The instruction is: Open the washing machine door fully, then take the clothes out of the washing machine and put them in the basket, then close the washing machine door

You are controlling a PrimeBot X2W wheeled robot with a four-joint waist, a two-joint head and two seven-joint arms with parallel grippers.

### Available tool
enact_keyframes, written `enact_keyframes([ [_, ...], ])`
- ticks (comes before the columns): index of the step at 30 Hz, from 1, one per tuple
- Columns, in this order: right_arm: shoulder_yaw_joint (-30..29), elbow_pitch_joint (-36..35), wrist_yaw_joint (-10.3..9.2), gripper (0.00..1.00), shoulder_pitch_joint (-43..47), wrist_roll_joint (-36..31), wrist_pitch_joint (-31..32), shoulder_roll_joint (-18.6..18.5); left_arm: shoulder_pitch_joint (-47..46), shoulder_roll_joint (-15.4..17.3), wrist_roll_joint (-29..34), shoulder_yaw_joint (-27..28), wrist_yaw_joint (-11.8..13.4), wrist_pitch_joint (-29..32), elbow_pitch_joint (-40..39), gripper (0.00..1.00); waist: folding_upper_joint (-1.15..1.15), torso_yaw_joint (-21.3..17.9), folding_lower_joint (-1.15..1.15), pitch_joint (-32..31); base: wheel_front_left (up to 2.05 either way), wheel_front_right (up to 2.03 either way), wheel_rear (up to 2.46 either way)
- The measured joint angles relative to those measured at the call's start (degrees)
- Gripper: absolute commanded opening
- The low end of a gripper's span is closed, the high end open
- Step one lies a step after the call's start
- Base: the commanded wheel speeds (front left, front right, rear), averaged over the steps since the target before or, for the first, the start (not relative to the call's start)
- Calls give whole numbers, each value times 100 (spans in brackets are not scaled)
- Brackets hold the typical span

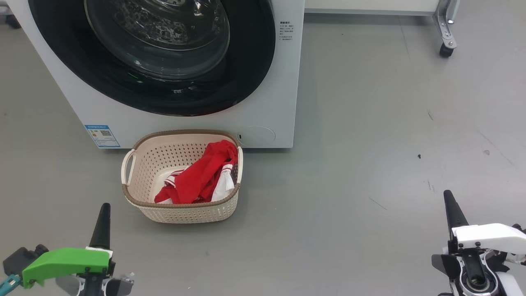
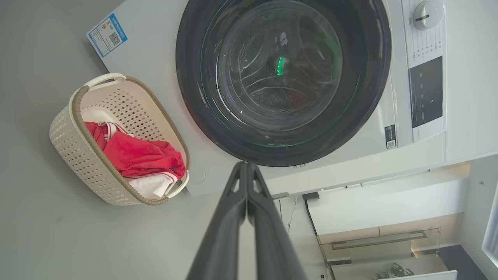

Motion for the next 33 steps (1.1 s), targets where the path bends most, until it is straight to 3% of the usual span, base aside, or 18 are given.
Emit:
enact_keyframes([
  [21,-182,60,66,0,-18,1426,328,-59,0,52,-1336,164,0,352,-21,0,0,-29,0,-149,0,0,0],
  [33,-189,80,67,0,-23,1435,342,-63,0,55,-1354,176,0,353,-21,0,0,-29,0,-149,0,0,0],
])
